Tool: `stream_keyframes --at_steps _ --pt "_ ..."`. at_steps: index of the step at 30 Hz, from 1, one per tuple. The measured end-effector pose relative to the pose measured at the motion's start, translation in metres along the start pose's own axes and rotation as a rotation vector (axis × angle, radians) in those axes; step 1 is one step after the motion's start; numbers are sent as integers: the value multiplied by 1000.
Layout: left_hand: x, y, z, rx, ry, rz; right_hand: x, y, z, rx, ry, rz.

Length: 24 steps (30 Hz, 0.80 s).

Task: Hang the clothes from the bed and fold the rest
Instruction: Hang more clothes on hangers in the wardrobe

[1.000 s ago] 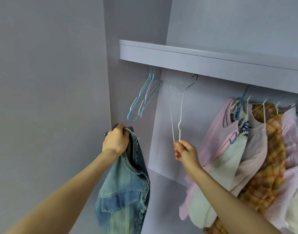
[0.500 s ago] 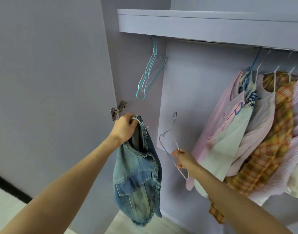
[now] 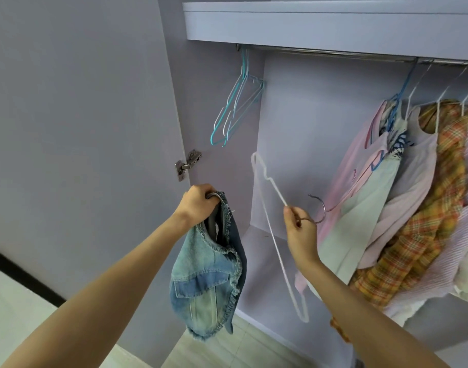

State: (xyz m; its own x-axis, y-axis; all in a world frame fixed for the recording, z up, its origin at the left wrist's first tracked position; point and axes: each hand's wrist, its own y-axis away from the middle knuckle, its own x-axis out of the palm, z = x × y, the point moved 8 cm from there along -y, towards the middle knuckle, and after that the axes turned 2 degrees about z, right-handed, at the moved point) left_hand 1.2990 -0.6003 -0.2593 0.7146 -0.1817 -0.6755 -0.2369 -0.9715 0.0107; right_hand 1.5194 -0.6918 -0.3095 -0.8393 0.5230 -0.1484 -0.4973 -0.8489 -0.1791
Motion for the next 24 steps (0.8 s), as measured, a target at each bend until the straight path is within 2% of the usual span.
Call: stream_keyframes --at_steps 3,8,12,15,18,21,24 --pt "-1 4 5 -72 173 0 8 5 -7 37 -29 68" --pt "10 19 -22 -4 314 48 76 26 0 95 -61 399" --pt "-3 25 -32 88 224 0 87 24 12 -38 184 334" --pt "-13 30 -17 136 -77 -36 73 14 21 -125 255 276" --pt "-6 34 21 20 -274 -31 60 1 38 -198 253 237" --pt "-2 36 56 -151 -202 -40 61 0 54 -304 264 277" --pt "-6 35 79 -249 -154 -42 56 -1 53 -301 218 293"
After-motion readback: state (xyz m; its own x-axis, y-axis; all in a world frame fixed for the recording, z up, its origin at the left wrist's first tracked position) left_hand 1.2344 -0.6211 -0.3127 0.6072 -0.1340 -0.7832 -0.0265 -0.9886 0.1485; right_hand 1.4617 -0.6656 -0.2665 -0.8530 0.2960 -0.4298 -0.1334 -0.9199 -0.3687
